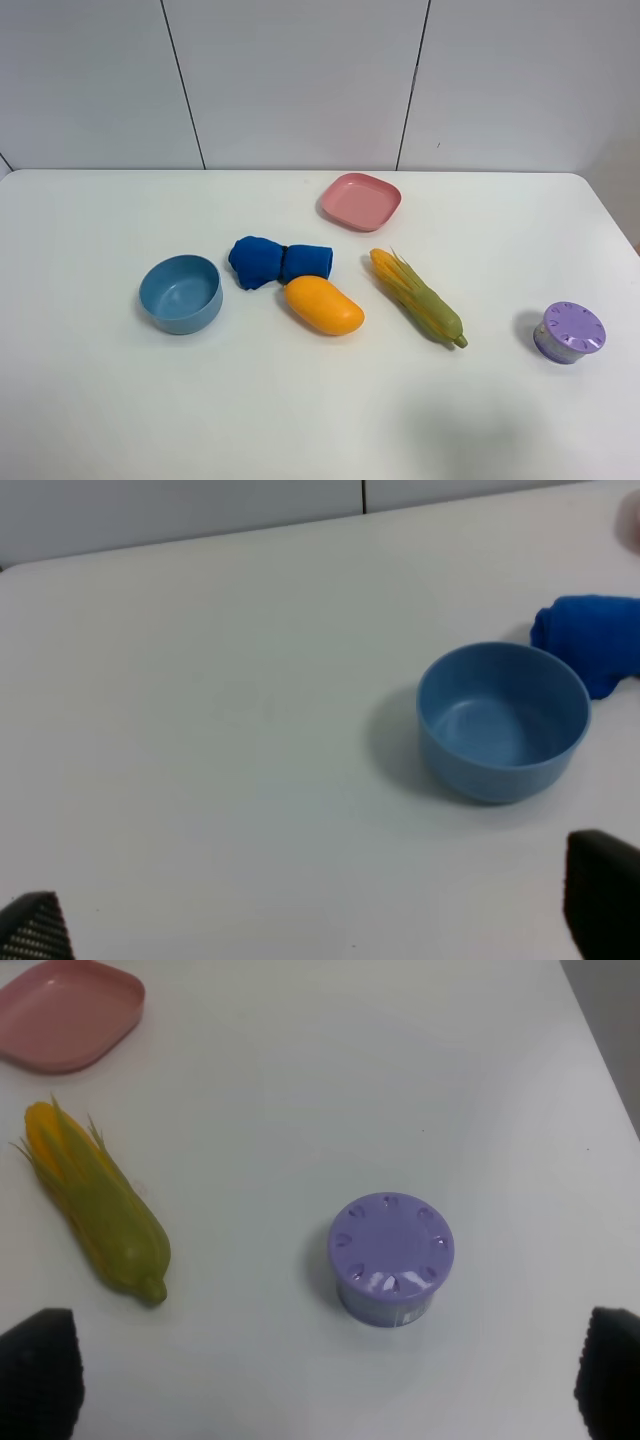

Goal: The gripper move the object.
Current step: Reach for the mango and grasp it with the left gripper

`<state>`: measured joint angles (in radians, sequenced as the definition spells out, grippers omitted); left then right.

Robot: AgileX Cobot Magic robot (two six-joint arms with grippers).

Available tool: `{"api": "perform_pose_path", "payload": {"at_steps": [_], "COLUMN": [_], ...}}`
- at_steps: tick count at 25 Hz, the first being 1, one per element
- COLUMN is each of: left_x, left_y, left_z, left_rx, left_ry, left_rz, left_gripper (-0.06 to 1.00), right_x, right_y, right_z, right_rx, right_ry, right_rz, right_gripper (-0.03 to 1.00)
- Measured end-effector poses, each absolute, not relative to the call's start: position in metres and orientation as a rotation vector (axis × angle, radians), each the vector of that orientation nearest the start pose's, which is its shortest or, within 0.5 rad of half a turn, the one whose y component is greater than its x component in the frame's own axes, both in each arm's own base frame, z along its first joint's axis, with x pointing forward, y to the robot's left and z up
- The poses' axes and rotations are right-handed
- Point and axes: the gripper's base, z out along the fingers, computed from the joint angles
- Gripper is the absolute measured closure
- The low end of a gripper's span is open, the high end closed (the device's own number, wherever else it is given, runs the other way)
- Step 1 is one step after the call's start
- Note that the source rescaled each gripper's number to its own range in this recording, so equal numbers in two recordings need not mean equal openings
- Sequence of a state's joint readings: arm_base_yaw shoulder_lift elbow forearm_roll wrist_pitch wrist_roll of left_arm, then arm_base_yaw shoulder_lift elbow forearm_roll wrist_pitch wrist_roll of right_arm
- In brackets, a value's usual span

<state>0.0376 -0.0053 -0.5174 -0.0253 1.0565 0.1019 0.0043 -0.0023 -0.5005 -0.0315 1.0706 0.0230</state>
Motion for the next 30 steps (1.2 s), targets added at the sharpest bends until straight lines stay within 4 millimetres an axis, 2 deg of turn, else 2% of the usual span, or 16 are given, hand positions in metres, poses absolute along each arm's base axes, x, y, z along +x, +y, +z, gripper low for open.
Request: {"api": "perform_pose_path", "payload": {"at_steps": [30], "left_x": [-0.0075], "left_y": [-0.0023], "left_z": [0.2824], "left_rx": [0.066], "left_ry": [2.017], "left_rz": [0.059], "left_gripper": [-0.06], "right_x": [-0.0057], "right_y": [-0.0025], "right_z": [0.2766], "right_rx": [0.021], "right_ry": [2.051], "right_rz": [-0.021], "right_gripper": [-0.03]}}
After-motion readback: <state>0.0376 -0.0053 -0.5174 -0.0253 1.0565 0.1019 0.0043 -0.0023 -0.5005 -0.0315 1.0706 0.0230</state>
